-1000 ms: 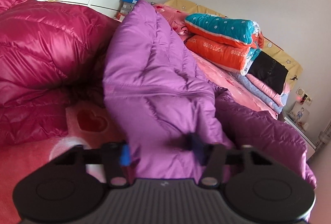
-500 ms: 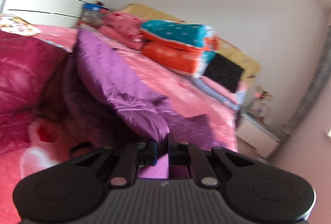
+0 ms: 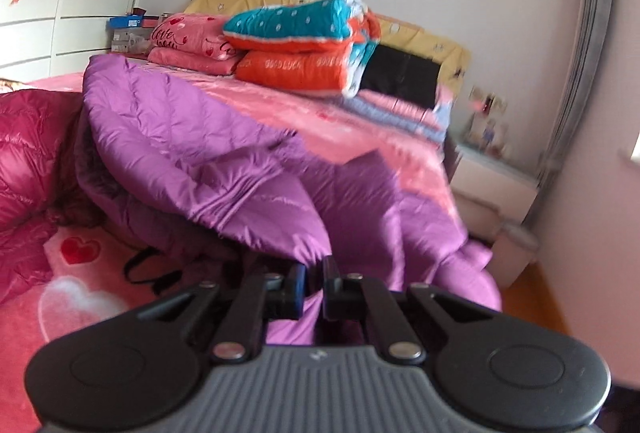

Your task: Fold large clothes

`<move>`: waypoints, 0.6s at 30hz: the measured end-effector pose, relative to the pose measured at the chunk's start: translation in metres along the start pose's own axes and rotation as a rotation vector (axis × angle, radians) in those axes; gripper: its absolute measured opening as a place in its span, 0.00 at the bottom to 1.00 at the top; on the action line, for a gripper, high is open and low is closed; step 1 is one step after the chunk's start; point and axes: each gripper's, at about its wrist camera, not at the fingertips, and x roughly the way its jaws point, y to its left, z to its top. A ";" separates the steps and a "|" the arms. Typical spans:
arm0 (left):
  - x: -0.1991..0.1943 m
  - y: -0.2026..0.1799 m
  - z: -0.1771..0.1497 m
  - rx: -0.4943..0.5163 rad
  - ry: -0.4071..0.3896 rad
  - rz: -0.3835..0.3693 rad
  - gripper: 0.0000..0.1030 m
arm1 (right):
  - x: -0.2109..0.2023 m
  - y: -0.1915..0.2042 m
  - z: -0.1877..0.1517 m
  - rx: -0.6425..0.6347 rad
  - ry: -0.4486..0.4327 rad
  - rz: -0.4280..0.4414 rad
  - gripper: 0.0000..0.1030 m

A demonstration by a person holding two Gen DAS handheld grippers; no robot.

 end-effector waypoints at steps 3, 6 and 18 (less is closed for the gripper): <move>0.009 0.004 -0.007 0.026 0.019 0.030 0.12 | 0.002 -0.001 0.001 0.006 0.005 0.005 1.00; 0.021 0.003 -0.009 0.067 0.039 0.071 0.34 | 0.003 0.000 0.001 -0.004 0.012 0.012 1.00; 0.055 0.003 -0.026 0.170 0.053 0.156 0.81 | 0.011 0.004 0.000 -0.035 0.045 0.015 1.00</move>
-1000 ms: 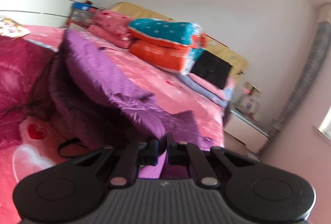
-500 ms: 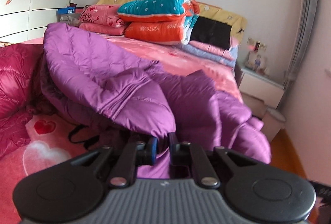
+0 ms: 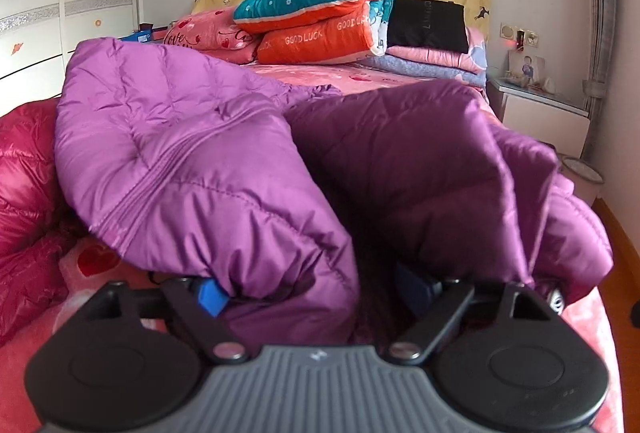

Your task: Fold large clothes

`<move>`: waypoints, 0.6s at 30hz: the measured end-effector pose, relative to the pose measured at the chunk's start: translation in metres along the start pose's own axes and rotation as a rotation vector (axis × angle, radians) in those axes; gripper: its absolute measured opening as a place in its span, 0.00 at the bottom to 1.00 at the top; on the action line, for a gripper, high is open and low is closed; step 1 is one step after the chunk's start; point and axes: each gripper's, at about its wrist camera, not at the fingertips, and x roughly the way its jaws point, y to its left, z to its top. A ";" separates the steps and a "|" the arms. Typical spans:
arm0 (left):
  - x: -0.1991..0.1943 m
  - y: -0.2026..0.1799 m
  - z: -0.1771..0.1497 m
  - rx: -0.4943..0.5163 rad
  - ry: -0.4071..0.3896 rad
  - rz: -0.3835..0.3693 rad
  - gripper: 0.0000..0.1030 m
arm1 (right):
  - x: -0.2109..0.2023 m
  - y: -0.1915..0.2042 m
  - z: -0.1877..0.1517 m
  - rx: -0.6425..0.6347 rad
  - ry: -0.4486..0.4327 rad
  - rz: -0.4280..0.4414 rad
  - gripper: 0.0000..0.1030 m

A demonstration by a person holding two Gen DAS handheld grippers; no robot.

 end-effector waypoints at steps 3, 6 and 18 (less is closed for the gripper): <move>0.001 0.009 -0.001 -0.032 -0.008 -0.009 0.60 | 0.002 0.001 -0.001 -0.010 0.009 0.002 1.00; 0.000 0.021 -0.004 -0.091 0.001 -0.027 0.35 | 0.002 0.003 -0.001 -0.019 0.016 0.005 1.00; -0.048 0.011 0.009 -0.190 -0.045 -0.169 0.06 | 0.000 0.006 -0.001 -0.024 0.013 0.022 1.00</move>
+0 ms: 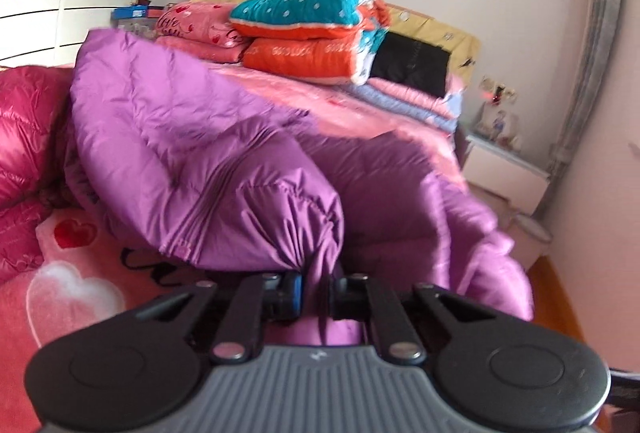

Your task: Fold large clothes

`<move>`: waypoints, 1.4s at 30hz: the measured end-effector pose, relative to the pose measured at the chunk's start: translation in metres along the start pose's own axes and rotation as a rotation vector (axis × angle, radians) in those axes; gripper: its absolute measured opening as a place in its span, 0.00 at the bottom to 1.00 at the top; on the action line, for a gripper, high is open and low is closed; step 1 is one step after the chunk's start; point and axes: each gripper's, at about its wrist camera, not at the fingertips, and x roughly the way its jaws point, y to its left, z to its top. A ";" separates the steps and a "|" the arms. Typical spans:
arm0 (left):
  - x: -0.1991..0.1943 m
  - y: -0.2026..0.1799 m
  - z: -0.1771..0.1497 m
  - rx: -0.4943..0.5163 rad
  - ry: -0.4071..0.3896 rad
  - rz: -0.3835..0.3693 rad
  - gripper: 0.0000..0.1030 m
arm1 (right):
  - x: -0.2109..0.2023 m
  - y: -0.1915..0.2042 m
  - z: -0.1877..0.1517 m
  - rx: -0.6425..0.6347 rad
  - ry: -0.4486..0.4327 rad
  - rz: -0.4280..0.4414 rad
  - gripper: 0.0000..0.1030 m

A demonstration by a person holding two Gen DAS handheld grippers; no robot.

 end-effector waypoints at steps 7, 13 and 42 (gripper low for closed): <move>-0.059 -0.023 0.001 0.007 -0.058 -0.093 0.00 | -0.007 -0.007 -0.001 0.032 -0.016 0.023 1.00; -0.096 -0.039 -0.012 0.081 -0.043 -0.142 0.00 | -0.017 -0.016 -0.006 0.097 -0.025 0.067 1.00; 0.013 -0.007 -0.029 0.101 0.065 0.104 0.71 | 0.037 0.038 0.020 0.062 -0.040 0.317 1.00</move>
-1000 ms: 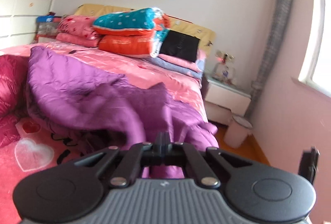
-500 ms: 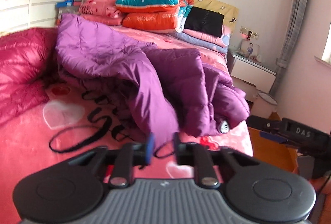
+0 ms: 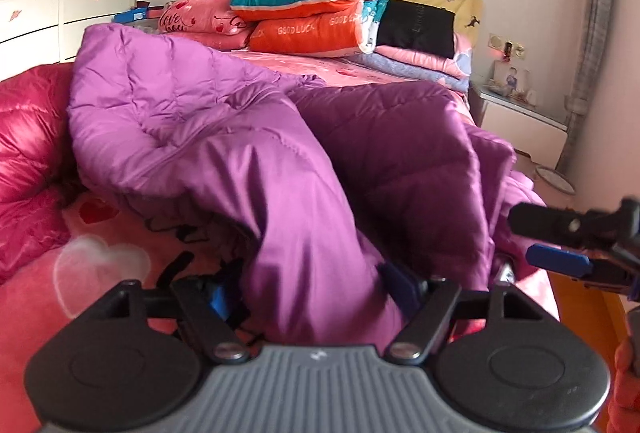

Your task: Fold large clothes

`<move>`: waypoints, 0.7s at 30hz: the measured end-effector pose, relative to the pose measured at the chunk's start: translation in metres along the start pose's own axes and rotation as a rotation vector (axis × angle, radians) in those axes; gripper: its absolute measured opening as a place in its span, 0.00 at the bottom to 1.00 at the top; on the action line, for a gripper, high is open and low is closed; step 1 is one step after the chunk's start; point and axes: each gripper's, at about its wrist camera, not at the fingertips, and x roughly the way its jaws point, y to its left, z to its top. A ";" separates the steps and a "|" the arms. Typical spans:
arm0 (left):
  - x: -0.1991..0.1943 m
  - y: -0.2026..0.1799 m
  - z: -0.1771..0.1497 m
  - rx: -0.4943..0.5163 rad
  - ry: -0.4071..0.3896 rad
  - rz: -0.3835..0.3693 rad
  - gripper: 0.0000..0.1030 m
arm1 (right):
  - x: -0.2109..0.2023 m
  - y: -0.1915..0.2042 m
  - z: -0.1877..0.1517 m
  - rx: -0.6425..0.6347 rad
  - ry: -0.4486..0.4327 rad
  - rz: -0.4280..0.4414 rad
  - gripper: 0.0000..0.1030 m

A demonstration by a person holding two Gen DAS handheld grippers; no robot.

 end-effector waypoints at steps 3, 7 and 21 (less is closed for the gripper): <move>0.007 -0.003 -0.001 -0.008 -0.021 -0.008 0.42 | 0.014 -0.002 0.007 0.043 -0.002 0.063 1.00; 0.010 -0.010 -0.003 0.036 -0.024 -0.007 0.17 | 0.034 0.007 0.015 0.026 -0.002 0.124 1.00; -0.031 -0.017 0.013 -0.033 -0.066 -0.125 0.02 | 0.030 0.009 0.029 0.041 -0.083 0.103 0.31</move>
